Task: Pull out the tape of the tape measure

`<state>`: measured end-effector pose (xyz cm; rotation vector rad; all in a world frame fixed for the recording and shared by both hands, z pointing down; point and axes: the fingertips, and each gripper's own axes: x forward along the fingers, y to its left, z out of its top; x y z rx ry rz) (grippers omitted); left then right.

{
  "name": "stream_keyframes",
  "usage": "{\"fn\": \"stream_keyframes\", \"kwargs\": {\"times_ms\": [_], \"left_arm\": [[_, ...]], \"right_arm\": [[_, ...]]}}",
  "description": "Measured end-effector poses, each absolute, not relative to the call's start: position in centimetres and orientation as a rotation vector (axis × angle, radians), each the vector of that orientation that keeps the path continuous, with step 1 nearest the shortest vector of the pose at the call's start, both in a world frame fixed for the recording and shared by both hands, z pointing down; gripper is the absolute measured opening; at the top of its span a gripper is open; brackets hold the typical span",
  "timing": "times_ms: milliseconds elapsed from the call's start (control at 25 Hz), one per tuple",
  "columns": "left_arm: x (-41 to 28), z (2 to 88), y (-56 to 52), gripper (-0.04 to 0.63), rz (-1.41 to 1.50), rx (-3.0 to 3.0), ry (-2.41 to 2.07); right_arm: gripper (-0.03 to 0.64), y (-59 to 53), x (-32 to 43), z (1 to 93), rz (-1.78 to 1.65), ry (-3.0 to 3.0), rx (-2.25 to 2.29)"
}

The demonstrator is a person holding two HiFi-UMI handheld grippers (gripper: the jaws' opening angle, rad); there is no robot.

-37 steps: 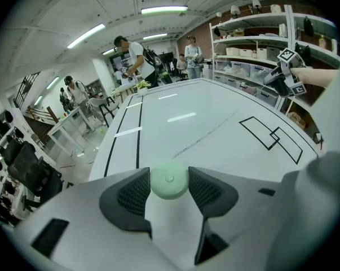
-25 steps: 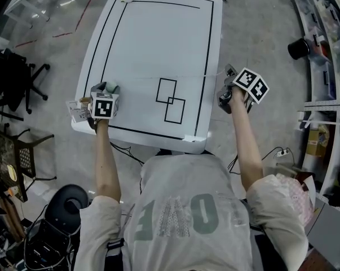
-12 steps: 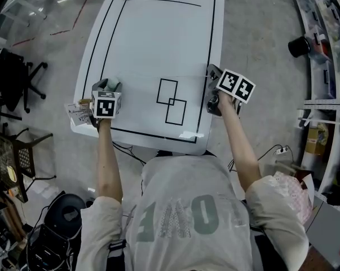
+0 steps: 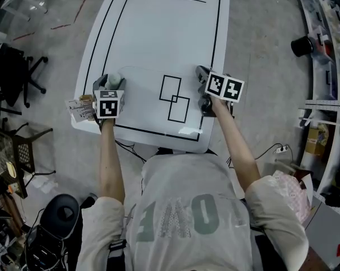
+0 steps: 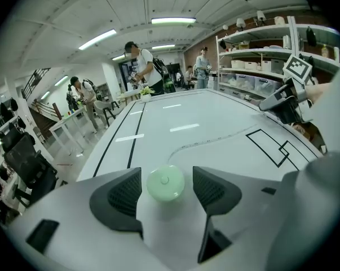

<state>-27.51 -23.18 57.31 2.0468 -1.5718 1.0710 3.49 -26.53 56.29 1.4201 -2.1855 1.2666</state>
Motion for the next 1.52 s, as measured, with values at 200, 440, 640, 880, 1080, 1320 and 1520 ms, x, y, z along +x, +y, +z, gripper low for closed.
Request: {"fn": "stream_keyframes", "kwargs": {"times_ms": [200,440,640,880,1080,1320,1520], "left_arm": [[-27.2,56.5,-23.5,0.278,1.029,2.064,-1.590],[-26.3,55.3,-23.7,0.278,1.000,2.096,-1.594],[-25.0,52.9,-24.7,0.278,0.933,2.140,-1.616],[-22.6,46.1,-26.8,0.276,0.716,2.238,-1.711],[-19.5,39.0,-27.4,0.232,0.494,2.377,-1.776],[-15.8,29.5,-24.8,0.068,0.174,2.561,-1.900],[-13.2,24.5,-21.0,0.031,-0.046,2.666,-1.974]], "right_arm": [[0.044,-26.0,2.6,56.3,1.213,-2.192,1.370],[0.109,-25.7,2.9,55.5,1.190,-2.206,1.375],[0.109,-26.2,3.9,53.6,1.121,-2.228,1.422],[0.109,-27.6,5.1,47.5,0.873,-2.322,1.502],[0.084,-27.9,5.8,40.4,0.558,-2.421,1.614],[0.048,-25.7,5.7,33.0,0.207,-2.514,1.693],[0.034,-22.9,5.5,29.8,0.029,-2.550,1.746]]}}
